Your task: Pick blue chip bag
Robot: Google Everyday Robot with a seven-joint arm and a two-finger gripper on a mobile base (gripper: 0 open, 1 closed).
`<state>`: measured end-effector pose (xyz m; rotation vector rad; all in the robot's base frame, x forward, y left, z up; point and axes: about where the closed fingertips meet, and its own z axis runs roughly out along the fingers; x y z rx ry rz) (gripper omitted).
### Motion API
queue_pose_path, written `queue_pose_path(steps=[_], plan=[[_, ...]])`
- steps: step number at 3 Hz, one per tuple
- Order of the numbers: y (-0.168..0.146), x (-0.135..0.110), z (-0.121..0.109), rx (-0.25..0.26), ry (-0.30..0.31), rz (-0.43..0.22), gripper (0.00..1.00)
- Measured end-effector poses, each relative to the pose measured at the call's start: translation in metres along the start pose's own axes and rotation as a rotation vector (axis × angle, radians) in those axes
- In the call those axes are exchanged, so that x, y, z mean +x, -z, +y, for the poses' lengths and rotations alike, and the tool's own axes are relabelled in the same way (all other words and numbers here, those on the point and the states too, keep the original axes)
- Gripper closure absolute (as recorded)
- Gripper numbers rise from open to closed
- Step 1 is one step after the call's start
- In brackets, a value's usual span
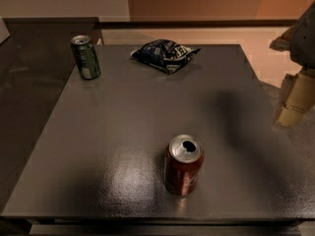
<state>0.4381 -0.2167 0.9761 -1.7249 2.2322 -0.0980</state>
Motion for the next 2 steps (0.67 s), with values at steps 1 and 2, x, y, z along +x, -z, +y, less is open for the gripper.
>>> queue_pose_path(steps=[1,2], plan=[[0.000,0.000,0.000,0.000,0.000,0.000,0.00],[-0.015,-0.011,-0.017,0.007,0.001,-0.003,0.00]])
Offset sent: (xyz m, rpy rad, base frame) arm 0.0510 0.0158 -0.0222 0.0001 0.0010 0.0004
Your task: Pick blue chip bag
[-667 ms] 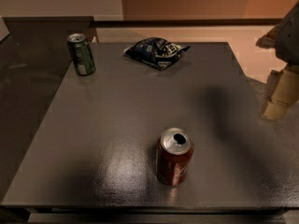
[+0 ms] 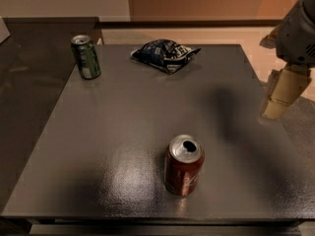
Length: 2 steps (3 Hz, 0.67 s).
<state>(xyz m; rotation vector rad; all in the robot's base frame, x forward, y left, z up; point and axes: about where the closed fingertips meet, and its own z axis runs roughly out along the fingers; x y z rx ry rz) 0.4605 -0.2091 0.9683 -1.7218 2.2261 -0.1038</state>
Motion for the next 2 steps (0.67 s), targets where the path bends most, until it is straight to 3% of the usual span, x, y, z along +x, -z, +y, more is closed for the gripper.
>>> queue_pose_path(steps=[2], plan=[[-0.054,-0.042,-0.057,0.000,-0.014,-0.104,0.00]])
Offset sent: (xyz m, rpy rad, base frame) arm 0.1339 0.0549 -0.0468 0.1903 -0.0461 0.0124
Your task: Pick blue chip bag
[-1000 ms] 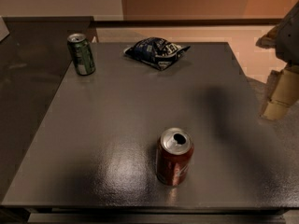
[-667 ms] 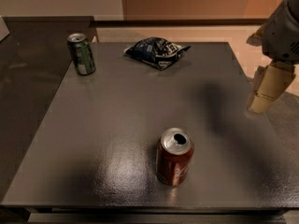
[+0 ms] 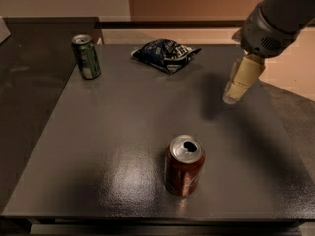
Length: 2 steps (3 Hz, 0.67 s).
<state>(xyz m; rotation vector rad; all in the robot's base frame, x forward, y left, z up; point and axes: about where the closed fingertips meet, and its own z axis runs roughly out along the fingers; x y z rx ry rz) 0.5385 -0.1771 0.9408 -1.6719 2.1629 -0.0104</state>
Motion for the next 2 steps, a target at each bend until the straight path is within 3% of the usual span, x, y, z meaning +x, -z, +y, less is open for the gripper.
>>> queue_pose_path(steps=[2], plan=[[-0.066,-0.042,-0.062,0.032,-0.112,-0.120,0.00]])
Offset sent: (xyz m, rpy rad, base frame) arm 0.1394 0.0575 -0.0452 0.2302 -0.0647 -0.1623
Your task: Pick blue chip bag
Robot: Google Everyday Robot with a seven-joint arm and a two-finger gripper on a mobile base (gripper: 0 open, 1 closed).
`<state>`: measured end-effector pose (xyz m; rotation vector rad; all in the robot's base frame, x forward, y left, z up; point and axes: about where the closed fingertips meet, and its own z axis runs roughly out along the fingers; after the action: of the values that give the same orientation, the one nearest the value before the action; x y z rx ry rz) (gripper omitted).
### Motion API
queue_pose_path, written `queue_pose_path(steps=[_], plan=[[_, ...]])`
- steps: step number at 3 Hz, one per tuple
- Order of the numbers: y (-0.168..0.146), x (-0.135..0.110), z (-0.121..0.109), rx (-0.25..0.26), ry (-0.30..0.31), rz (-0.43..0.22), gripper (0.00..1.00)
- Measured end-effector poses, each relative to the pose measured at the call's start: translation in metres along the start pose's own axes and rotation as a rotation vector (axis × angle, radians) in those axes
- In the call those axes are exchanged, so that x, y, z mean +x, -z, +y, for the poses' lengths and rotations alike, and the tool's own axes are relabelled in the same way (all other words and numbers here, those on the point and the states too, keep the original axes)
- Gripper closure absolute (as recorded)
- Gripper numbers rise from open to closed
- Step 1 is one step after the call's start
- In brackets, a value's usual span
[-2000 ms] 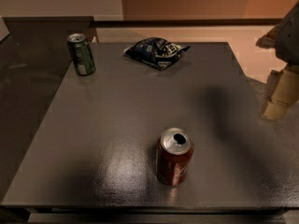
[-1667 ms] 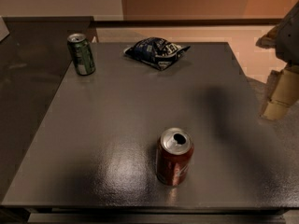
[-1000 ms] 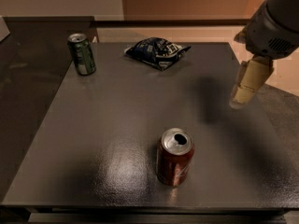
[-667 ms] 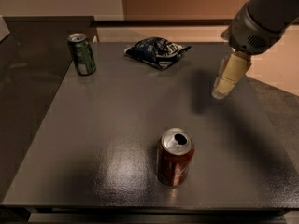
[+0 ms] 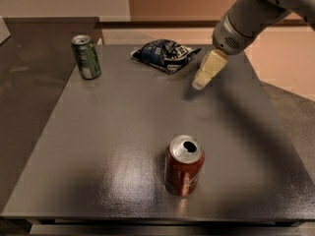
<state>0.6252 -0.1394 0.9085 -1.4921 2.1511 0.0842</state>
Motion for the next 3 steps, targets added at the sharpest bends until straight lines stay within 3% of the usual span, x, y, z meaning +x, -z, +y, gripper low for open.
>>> queue_pose_path(steps=[3], plan=[[-0.084,-0.053,-0.066,0.068,-0.167,-0.128,0.00]])
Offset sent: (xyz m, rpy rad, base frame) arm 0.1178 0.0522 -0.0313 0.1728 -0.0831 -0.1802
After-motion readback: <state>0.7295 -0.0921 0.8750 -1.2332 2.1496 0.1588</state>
